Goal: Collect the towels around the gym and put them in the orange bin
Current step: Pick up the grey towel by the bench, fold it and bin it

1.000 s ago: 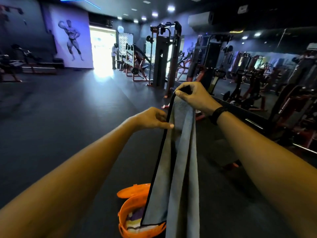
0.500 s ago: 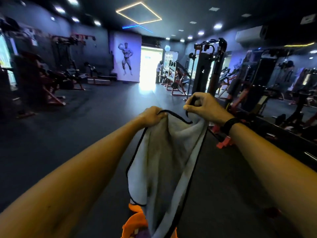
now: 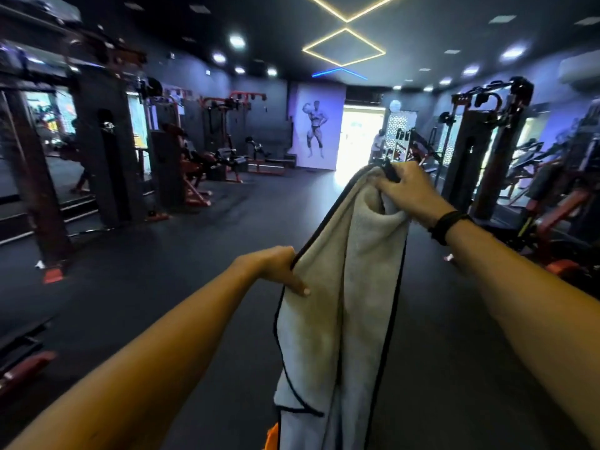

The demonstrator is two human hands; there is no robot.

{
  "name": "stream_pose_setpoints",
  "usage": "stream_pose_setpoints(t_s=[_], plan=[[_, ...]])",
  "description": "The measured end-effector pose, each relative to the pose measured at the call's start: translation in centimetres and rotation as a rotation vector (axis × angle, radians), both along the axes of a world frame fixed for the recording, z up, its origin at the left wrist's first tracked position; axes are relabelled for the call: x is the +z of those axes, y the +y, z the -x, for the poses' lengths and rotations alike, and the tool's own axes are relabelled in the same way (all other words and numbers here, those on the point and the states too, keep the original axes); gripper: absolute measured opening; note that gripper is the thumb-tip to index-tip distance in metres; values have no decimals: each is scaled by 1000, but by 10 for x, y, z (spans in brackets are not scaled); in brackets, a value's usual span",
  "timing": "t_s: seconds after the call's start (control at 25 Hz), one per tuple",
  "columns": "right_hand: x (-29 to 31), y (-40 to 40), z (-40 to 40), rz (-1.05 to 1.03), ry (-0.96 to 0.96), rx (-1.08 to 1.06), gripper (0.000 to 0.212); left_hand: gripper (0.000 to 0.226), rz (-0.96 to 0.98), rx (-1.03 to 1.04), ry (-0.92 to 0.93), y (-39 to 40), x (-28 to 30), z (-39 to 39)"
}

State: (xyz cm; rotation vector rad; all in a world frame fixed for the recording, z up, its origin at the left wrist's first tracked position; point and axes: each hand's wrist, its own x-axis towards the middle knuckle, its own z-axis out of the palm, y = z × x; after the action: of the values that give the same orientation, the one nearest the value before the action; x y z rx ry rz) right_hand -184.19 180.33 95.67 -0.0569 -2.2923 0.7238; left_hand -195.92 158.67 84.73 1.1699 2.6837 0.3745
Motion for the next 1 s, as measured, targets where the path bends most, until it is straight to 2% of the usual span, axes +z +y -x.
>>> stream_pose_setpoints(t_s=[0.04,0.08,0.16,0.24,0.36,0.4,0.48,0.6,0.72,0.76,0.84,0.88,0.92,1.0], plan=[[1,3,2,25,50,-59,36,47,46,29,-55,-8,-7,5],[3,7,3,27,77,-118,38,50,-6,60,-149,-16,-9,10],[1,16,6,9,72,-231,40,48,-279,162,-377,-23,3,18],[-6,17,15,57,64,-276,30,43,-557,271,-550,-17,24,20],[-12,-3,23,186,4,-90,16,34,-840,359,-864,4,44,5],[-14,-13,24,182,-75,37,14,35,-924,369,-991,9,49,-2],[-18,-30,23,130,-210,252,8,41,-1082,381,-1126,16,57,-9],[-23,-50,24,128,-242,353,6,43,-1217,401,-1130,18,60,-7],[-26,-59,24,233,-270,403,5,35,-1334,451,-1111,21,59,-3],[-27,-61,21,270,-282,406,11,31,-1373,463,-1104,21,58,-3],[-27,-68,20,346,-297,367,43,32,-1402,477,-1070,20,58,-2],[-28,-72,21,334,-301,306,57,35,-1383,476,-1053,21,57,1],[-29,-77,22,261,-297,222,61,38,-1369,485,-1038,21,56,3],[-32,-83,28,46,-272,60,43,45,-1358,496,-1005,20,55,4]])
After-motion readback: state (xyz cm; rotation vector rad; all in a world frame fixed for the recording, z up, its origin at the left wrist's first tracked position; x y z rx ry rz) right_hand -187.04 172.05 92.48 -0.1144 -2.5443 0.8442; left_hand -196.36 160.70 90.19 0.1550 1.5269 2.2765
